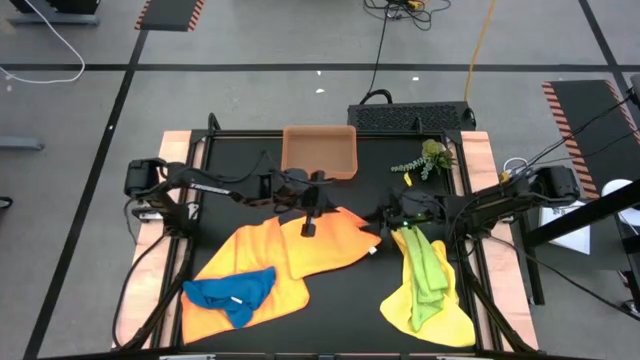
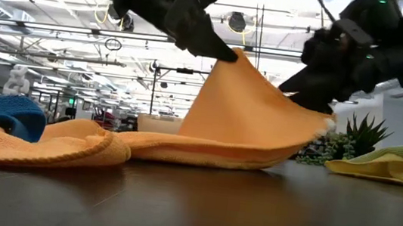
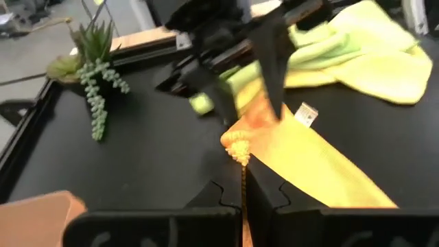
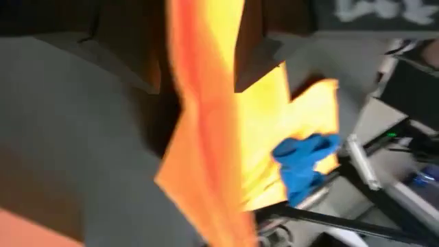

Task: Fold microfiber towels
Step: Fold the right orange towel

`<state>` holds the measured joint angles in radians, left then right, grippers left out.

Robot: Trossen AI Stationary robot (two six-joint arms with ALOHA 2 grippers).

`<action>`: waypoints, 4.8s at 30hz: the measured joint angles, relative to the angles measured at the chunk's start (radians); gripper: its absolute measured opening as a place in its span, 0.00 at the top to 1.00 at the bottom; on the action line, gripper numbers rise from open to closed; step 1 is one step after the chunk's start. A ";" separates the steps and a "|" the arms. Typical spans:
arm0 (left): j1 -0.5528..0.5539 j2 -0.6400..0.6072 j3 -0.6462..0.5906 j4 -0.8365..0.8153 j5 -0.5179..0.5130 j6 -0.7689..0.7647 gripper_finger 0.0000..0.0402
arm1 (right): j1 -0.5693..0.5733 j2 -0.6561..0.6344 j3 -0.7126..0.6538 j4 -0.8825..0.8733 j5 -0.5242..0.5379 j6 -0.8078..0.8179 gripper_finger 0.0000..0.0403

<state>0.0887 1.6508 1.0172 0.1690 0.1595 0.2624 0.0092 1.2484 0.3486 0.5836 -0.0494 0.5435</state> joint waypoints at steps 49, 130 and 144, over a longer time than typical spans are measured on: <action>0.029 -0.003 0.000 0.000 -0.084 0.005 0.98 | 0.294 0.185 -0.189 0.328 0.547 0.019 0.93; 0.041 0.002 -0.247 0.128 -0.262 -0.200 0.99 | 0.019 0.050 0.299 -0.543 0.502 -0.170 1.00; -0.166 0.002 -0.270 0.121 -0.264 -0.173 0.98 | 0.260 0.112 0.299 -0.521 0.432 -0.085 1.00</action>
<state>-0.0774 1.6531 0.7473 0.2897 -0.1043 0.0898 0.2691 1.3603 0.6472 0.0622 0.3828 0.4586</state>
